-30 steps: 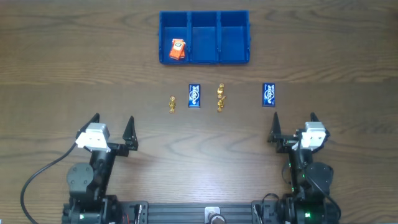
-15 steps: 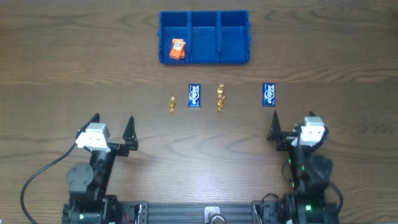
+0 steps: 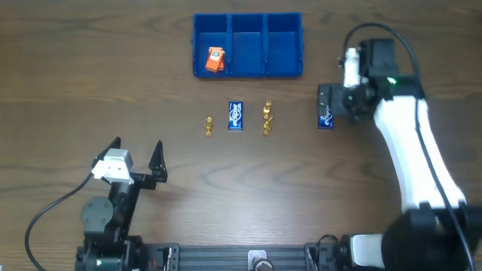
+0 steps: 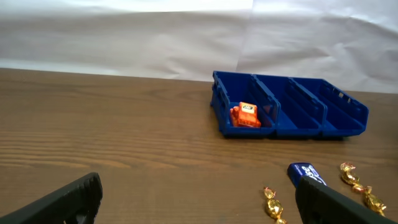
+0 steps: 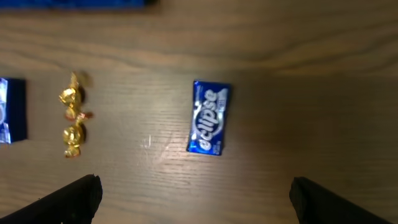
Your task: Sort Candies Into Trays
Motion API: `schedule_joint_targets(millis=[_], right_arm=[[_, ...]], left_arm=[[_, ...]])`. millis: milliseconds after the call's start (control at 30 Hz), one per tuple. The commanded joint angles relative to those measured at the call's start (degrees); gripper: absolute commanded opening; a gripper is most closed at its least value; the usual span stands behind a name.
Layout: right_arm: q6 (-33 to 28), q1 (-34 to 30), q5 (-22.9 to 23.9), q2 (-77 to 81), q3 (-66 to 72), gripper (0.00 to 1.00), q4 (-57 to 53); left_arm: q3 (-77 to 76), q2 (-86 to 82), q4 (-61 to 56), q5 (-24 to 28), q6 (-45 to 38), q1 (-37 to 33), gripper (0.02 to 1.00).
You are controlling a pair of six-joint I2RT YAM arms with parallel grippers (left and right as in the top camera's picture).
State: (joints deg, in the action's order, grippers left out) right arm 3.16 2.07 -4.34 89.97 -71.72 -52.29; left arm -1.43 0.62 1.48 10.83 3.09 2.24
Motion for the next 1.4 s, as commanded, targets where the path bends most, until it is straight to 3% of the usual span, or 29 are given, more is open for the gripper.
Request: schedule_joint_targets(millis=[33, 200, 533, 633, 733, 833, 900, 1200, 1400], right_arm=[[0.4, 1.9, -0.3, 7.7, -1.2, 0.998, -1.0], [1.5, 1.8, 3.1, 15.7, -1.2, 1.000, 1.1], [1.5, 1.2, 3.6, 22.1, -1.2, 0.993, 4.7], [1.5, 1.1, 4.1, 22.3, -1.2, 0.879, 5.1], [1.5, 1.1, 4.2, 22.3, -1.2, 0.645, 5.1], [1.5, 1.1, 4.3, 22.3, -1.2, 0.338, 5.1], [1.5, 1.1, 4.3, 22.3, -1.2, 0.240, 5.1], [3.1, 3.5, 4.7, 19.2, -5.2, 0.213, 3.1], [7.6, 12.0, 9.5, 17.7, -27.8, 0.174, -5.1]], left_arm=[[1.2, -0.2, 1.7, 1.2, -0.3, -0.3, 0.998], [1.2, -0.2, 1.7, 1.2, -0.3, -0.3, 0.996], [1.2, -0.2, 1.7, 1.2, -0.3, -0.3, 0.998], [1.2, -0.2, 1.7, 1.2, -0.3, -0.3, 0.996], [1.2, -0.2, 1.7, 1.2, -0.3, -0.3, 0.996], [1.2, -0.2, 1.7, 1.2, -0.3, -0.3, 0.996], [1.2, -0.2, 1.7, 1.2, -0.3, -0.3, 0.998], [1.2, -0.2, 1.7, 1.2, -0.3, -0.3, 0.998], [1.2, -0.2, 1.7, 1.2, -0.3, -0.3, 0.996]])
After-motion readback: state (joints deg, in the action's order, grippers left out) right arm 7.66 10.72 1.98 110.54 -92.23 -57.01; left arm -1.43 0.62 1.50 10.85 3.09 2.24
